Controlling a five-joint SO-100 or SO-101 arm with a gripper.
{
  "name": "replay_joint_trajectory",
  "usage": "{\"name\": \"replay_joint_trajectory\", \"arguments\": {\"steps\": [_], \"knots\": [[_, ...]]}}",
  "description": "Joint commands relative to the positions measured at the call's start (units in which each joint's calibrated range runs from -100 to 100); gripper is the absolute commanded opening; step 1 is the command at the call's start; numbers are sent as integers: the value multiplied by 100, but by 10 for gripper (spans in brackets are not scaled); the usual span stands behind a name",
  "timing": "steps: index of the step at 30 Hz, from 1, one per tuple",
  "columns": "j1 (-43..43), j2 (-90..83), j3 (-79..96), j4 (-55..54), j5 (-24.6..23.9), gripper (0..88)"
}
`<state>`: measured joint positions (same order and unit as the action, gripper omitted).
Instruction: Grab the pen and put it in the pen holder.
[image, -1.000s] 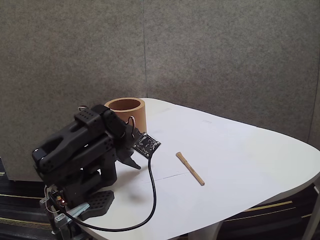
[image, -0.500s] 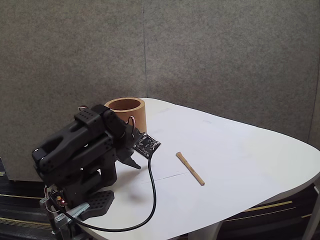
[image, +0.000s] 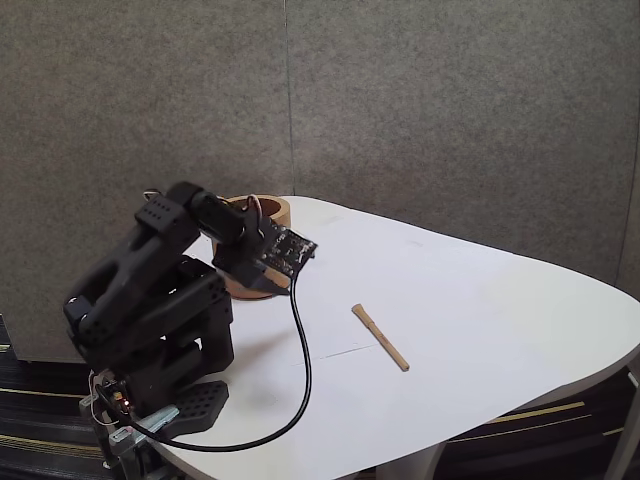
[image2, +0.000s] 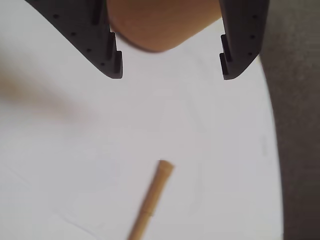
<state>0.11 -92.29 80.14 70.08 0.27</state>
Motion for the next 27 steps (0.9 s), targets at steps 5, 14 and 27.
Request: {"name": "replay_joint_trajectory", "arguments": {"steps": [5, 14, 27], "knots": [[48, 149, -1579, -68, -8, 275], [55, 3280, -4260, -8, -14, 274], [919, 7127, -5578, -51, -556, 274]]}}
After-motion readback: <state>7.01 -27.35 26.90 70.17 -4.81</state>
